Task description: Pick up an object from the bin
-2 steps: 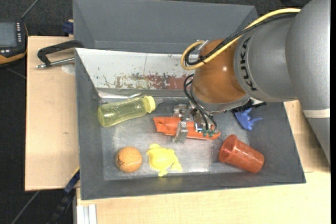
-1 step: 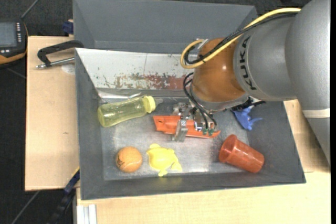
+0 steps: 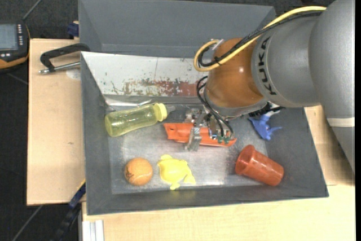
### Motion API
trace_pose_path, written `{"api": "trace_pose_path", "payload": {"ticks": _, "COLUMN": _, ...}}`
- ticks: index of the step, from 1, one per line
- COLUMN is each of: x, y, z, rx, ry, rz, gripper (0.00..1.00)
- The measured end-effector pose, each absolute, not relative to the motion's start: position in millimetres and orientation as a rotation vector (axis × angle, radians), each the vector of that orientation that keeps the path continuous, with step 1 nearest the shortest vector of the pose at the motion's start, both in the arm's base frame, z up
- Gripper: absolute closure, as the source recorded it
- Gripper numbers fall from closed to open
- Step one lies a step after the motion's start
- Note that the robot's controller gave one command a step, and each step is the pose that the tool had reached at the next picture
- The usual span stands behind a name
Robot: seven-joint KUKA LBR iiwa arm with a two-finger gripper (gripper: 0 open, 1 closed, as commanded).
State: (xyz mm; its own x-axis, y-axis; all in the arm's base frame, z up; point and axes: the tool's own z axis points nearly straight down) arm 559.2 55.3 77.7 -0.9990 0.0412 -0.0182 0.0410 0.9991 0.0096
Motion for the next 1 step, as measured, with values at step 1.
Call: {"api": "trace_pose_path", "payload": {"ticks": 1, "x": 560.0, "y": 58.0, "z": 102.0, "rx": 0.064, "ry": 3.121, "rz": 0.015, "gripper": 1.00}}
